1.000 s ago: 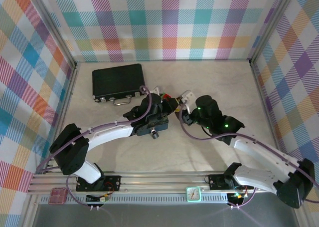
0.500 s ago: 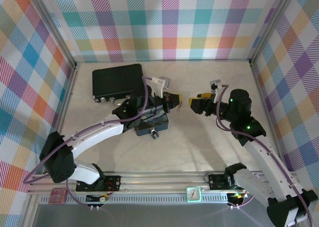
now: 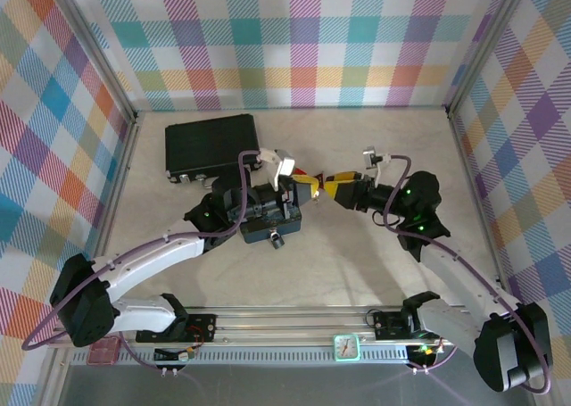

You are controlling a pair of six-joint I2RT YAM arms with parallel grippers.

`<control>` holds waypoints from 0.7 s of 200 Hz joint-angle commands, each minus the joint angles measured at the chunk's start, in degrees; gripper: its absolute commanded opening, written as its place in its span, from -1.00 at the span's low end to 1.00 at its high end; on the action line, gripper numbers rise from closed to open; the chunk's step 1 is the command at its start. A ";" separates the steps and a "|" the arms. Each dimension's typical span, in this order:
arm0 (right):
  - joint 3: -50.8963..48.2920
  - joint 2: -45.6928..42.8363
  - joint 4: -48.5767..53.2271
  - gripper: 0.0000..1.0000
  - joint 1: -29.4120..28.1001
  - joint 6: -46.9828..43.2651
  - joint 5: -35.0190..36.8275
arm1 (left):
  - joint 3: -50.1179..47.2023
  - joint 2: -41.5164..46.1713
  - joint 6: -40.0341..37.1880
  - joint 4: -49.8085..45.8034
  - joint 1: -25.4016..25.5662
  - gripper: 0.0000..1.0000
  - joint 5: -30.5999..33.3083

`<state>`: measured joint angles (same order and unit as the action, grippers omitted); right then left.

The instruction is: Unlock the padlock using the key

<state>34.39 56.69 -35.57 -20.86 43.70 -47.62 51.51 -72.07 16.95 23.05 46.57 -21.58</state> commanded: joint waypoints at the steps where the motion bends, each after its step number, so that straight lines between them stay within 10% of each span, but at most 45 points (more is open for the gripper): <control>1: -0.77 -0.08 -6.47 -0.03 -2.24 -0.19 0.17 | -0.96 -0.81 4.02 10.38 -0.23 -1.00 0.63; 140: -3.00 4.61 -17.01 -0.54 -2.53 3.35 0.12 | -2.27 -3.10 10.24 17.26 -0.24 -1.00 -0.37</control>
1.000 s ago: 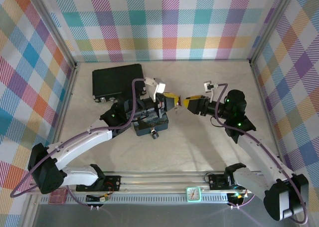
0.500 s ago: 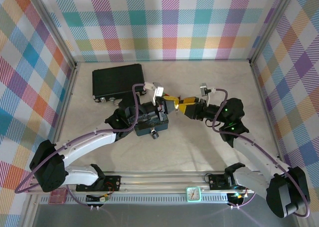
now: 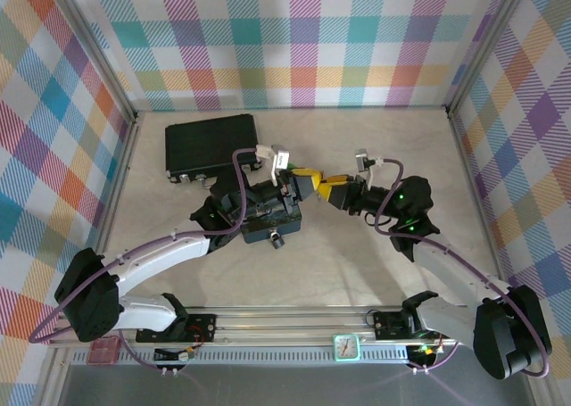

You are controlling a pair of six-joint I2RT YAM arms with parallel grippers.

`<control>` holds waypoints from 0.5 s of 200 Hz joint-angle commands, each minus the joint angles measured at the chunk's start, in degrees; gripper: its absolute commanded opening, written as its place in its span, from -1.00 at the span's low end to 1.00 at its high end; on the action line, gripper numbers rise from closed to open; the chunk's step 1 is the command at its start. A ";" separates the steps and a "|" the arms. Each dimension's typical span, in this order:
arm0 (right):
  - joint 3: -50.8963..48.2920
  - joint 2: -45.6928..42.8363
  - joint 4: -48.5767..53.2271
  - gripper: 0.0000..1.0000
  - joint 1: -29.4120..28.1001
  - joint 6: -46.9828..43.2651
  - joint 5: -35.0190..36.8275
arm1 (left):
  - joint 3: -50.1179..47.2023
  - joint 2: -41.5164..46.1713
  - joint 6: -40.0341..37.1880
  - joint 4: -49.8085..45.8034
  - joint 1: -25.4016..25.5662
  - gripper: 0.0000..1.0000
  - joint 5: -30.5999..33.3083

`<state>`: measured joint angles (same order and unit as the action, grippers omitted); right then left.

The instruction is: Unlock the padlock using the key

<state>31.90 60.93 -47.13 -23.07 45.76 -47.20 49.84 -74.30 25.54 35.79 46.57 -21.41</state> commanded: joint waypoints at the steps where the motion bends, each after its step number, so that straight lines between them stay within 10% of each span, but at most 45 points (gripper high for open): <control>1: -0.52 0.40 -5.52 -0.55 -0.32 1.33 -0.28 | -0.57 -0.90 1.72 4.49 -0.20 -1.00 -0.60; 76: -0.40 1.41 -4.32 -1.00 -0.31 0.55 0.46 | -2.79 -0.35 4.51 7.70 -0.20 -1.00 1.28; 100: 0.30 -0.71 4.86 -1.00 -0.31 -5.03 1.79 | -4.92 2.81 6.01 5.41 -1.60 0.39 7.21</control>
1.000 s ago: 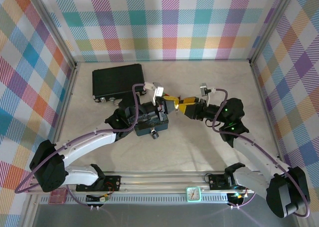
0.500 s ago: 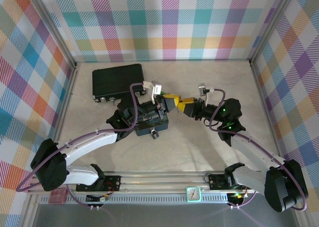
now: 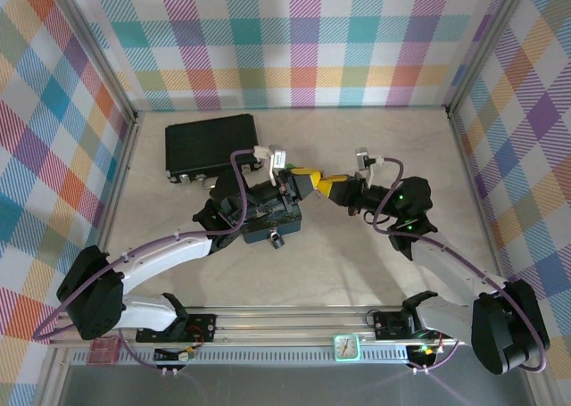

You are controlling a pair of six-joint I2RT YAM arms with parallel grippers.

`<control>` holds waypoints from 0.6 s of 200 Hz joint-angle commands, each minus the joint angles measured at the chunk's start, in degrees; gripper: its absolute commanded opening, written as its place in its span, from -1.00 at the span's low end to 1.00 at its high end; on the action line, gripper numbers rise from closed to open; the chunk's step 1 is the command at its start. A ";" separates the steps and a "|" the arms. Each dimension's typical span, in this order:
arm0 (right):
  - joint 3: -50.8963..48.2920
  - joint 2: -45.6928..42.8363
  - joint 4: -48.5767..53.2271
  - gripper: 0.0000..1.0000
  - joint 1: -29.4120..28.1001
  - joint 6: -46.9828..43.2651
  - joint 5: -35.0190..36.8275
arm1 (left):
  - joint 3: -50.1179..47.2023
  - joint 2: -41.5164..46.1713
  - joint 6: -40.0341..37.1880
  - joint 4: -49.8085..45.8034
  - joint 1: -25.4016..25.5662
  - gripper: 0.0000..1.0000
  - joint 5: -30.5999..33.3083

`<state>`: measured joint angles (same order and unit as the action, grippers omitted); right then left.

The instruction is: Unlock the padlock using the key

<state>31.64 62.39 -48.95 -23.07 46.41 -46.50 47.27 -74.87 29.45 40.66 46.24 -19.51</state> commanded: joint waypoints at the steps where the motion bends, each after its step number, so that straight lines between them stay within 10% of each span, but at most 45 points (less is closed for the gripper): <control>1: 0.59 -2.23 7.20 -1.00 -0.31 -6.01 1.12 | -2.48 3.70 2.10 0.41 -1.39 0.44 5.59; 27: 2.05 -5.12 21.05 -1.00 -0.34 -13.79 2.56 | -5.19 11.21 2.95 -9.71 -5.63 0.98 11.75; 120: 6.18 0.36 51.38 -1.00 -0.39 -25.95 16.64 | -12.68 18.91 11.89 -46.41 -3.92 0.78 21.92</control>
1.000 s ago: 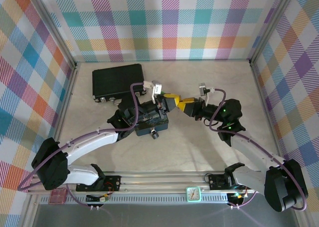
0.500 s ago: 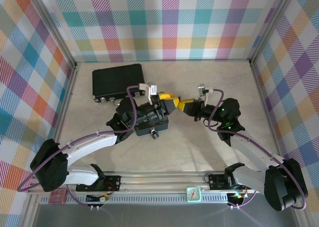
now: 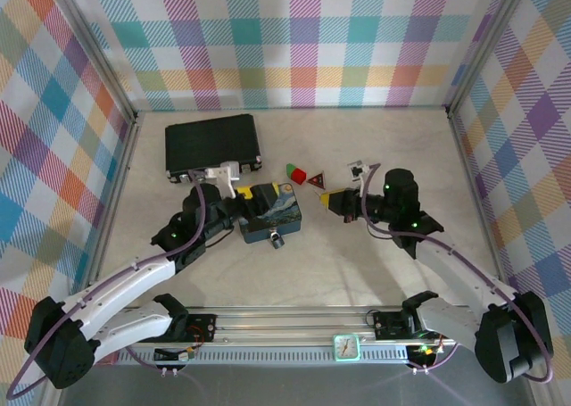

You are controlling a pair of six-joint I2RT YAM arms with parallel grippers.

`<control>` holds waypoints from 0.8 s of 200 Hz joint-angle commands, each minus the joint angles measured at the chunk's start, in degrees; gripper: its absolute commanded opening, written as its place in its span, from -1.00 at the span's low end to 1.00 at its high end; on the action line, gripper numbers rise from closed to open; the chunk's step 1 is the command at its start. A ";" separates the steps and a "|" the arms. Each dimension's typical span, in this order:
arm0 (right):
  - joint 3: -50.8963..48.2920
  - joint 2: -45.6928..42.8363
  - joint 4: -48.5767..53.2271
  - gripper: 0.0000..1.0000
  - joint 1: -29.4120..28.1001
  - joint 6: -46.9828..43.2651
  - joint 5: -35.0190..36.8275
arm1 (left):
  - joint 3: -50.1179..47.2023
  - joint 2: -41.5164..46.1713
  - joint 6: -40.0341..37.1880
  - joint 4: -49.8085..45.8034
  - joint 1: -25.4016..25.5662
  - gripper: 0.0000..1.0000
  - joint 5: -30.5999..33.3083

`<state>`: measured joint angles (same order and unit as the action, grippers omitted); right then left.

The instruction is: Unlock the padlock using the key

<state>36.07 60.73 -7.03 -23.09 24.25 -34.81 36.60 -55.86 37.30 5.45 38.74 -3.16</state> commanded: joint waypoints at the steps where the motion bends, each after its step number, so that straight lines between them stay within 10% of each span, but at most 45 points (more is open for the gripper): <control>1: 1.82 2.11 9.56 -1.00 -0.37 -3.87 5.07 | -2.04 -0.16 4.03 -11.40 3.86 0.78 5.86; 75: 0.64 1.66 12.84 -1.00 -1.08 -4.22 8.23 | -1.16 -14.66 15.61 -14.74 19.68 0.54 27.10; 160: -1.31 -1.31 12.65 -1.00 -1.23 -4.13 8.10 | -0.70 -29.11 20.08 -1.64 21.49 0.34 35.74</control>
<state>35.70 61.10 5.52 -23.99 21.32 -26.94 34.94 -82.59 55.35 -1.76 59.77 28.12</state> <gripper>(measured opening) 0.061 0.706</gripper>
